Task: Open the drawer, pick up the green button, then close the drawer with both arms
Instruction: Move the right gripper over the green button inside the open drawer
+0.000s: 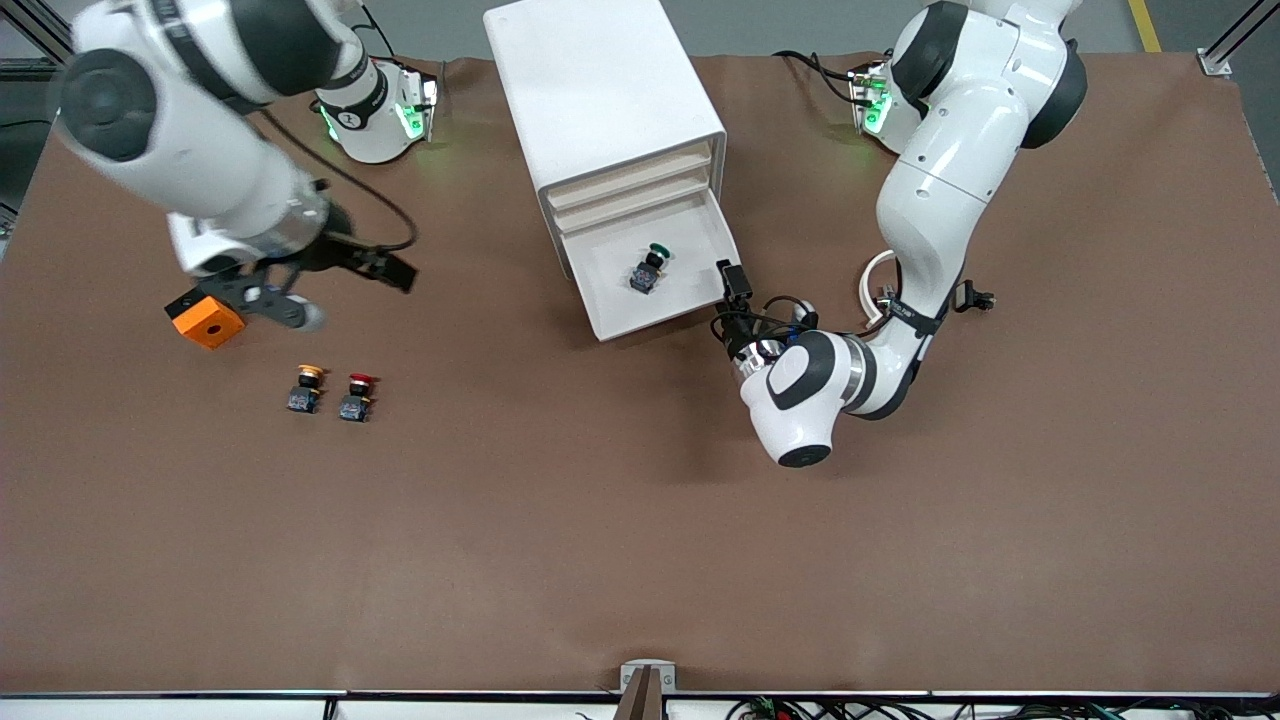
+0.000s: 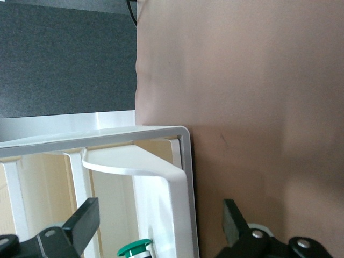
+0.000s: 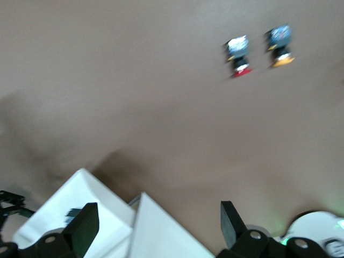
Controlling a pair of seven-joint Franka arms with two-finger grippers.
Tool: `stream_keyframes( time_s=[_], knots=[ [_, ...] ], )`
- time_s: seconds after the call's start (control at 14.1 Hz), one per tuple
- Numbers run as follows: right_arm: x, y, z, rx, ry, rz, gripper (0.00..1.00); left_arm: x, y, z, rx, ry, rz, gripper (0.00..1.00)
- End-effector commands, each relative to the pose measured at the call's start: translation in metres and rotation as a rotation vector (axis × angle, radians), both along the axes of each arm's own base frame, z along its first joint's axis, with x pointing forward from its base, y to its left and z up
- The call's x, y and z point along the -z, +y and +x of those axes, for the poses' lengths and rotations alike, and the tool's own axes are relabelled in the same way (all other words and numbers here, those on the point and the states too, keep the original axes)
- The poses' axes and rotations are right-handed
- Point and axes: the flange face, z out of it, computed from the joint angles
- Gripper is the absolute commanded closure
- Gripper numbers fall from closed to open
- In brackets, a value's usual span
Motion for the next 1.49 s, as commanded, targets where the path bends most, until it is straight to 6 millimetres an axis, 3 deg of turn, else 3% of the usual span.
stream_keyframes(
  time_s=[0.0, 0.43, 0.64, 0.78, 0.92, 1.28, 1.42],
  knots=[
    [0.01, 0.057, -0.026, 0.068, -0.032, 0.01, 0.0, -0.012, 0.003, 0.01, -0.019, -0.025, -0.018, 0.0],
    [0.07, 0.169, -0.057, 0.129, -0.079, 0.026, 0.0, -0.048, 0.026, 0.034, 0.022, -0.141, -0.195, 0.0],
    [0.112, 0.208, -0.069, 0.102, -0.084, 0.022, 0.0, -0.079, 0.028, 0.043, 0.14, -0.285, -0.288, 0.0],
    [0.13, 0.225, -0.079, 0.072, -0.08, 0.009, 0.0, -0.081, 0.031, 0.048, 0.177, -0.331, -0.336, 0.0],
    [0.151, 0.239, -0.087, 0.057, -0.079, -0.003, 0.0, -0.108, 0.035, 0.059, 0.251, -0.451, -0.371, 0.0],
    [0.21, 0.265, -0.101, 0.095, -0.101, -0.06, 0.0, -0.181, 0.041, 0.064, 0.464, -0.628, -0.456, 0.0],
    [0.231, 0.275, -0.11, 0.096, -0.11, -0.08, 0.0, -0.201, 0.04, 0.068, 0.484, -0.688, -0.464, 0.0]
  ],
)
